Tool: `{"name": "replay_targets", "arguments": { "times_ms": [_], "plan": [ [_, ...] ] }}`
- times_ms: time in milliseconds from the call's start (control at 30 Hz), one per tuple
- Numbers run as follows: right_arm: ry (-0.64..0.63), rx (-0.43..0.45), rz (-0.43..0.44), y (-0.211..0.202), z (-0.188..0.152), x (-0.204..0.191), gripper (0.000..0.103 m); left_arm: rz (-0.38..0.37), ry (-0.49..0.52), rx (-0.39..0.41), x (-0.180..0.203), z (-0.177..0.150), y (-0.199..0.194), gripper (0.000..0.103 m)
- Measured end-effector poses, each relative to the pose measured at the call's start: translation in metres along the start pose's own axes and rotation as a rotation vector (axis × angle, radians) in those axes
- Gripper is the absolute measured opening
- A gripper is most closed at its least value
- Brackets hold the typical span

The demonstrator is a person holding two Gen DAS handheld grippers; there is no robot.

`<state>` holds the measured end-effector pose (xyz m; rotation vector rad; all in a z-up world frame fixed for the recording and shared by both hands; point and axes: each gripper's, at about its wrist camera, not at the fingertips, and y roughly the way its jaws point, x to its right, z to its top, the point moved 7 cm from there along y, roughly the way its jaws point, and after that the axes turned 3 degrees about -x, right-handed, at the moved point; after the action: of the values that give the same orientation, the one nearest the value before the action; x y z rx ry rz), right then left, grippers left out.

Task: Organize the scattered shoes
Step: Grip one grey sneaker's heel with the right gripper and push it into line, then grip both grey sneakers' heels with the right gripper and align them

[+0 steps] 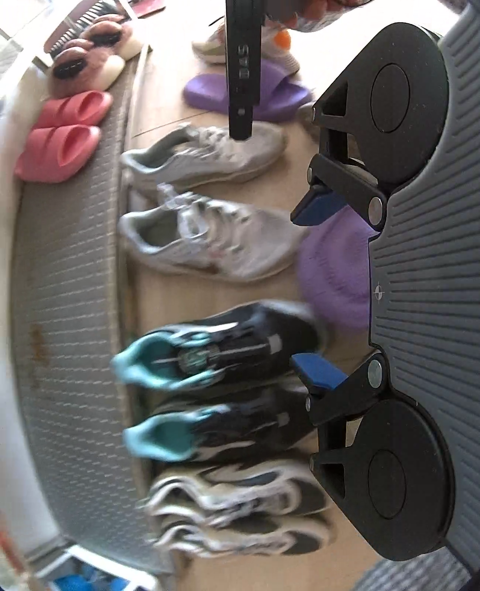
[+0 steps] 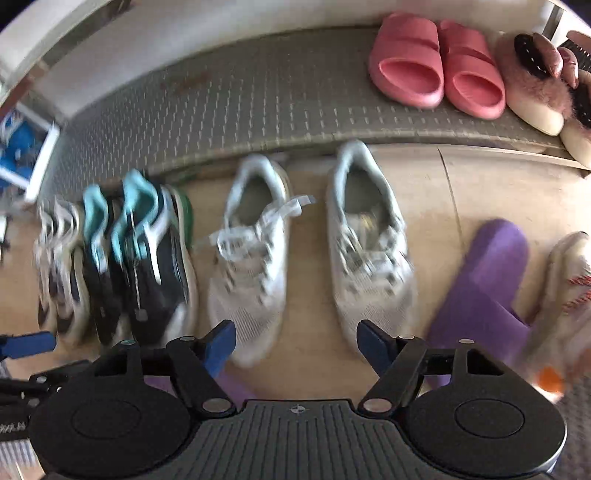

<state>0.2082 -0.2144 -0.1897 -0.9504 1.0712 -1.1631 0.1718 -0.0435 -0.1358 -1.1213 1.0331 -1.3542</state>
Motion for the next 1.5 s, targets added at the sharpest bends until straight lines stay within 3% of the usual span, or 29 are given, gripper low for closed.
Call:
{"name": "replay_targets", "arguments": {
  "times_ms": [233, 400, 433, 467, 500, 533, 600, 667, 733, 833, 1033, 1100, 1133, 1200, 1300, 1433, 1500],
  "plan": [
    [0.220, -0.003, -0.047, 0.066, 0.047, -0.010, 0.066, -0.054, -0.118, -0.036, -0.021, 0.013, 0.007, 0.082],
    [0.207, -0.044, -0.149, 0.120, 0.064, -0.018, 0.068, -0.025, -0.091, -0.061, -0.028, 0.014, 0.016, 0.082],
    [0.197, -0.043, -0.146, 0.126, 0.066, -0.021, 0.058, -0.019, -0.087, -0.067, -0.029, 0.013, 0.018, 0.082],
    [0.192, -0.062, -0.134, 0.129, 0.067, -0.025, 0.040, -0.013, -0.083, -0.072, -0.030, 0.013, 0.020, 0.082],
    [0.187, -0.091, -0.121, 0.133, 0.069, -0.031, 0.035, -0.007, -0.078, -0.078, -0.030, 0.012, 0.023, 0.082],
    [0.193, -0.105, -0.117, 0.134, 0.070, -0.034, 0.023, -0.009, -0.078, -0.083, -0.030, 0.011, 0.025, 0.082],
    [0.268, -0.132, -0.072, 0.134, 0.070, -0.034, 0.022, -0.016, -0.078, -0.092, -0.029, 0.010, 0.027, 0.082],
    [0.295, -0.131, -0.034, 0.133, 0.068, -0.034, 0.022, -0.018, -0.065, -0.085, -0.027, 0.010, 0.026, 0.082],
    [0.228, -0.117, -0.037, 0.131, 0.065, -0.037, 0.022, -0.015, -0.052, -0.073, -0.026, 0.011, 0.023, 0.082],
    [-0.024, -0.117, -0.082, 0.130, 0.062, -0.055, 0.023, -0.010, -0.049, -0.062, -0.026, 0.011, 0.021, 0.082],
    [-0.303, -0.115, -0.066, 0.120, 0.055, -0.075, 0.023, -0.011, -0.049, -0.058, -0.022, 0.007, 0.020, 0.082],
    [-0.446, -0.114, -0.123, 0.122, 0.049, -0.083, 0.020, -0.010, -0.041, -0.059, -0.020, 0.006, 0.020, 0.082],
    [-0.490, -0.101, -0.171, 0.125, 0.049, -0.085, 0.027, -0.007, -0.038, -0.059, -0.020, 0.007, 0.021, 0.082],
    [-0.466, -0.074, -0.232, 0.125, 0.053, -0.083, 0.055, 0.000, -0.034, -0.060, -0.019, 0.008, 0.021, 0.082],
    [-0.329, -0.069, -0.203, 0.113, 0.057, -0.074, 0.058, -0.003, -0.037, -0.050, -0.019, 0.010, 0.020, 0.082],
    [-0.118, -0.013, -0.059, 0.068, 0.067, -0.043, 0.063, -0.008, -0.039, -0.049, -0.019, 0.009, 0.019, 0.082],
    [-0.093, 0.039, -0.084, 0.049, 0.074, -0.013, 0.065, -0.008, -0.036, -0.049, -0.019, 0.009, 0.019, 0.082]
  ]
}}
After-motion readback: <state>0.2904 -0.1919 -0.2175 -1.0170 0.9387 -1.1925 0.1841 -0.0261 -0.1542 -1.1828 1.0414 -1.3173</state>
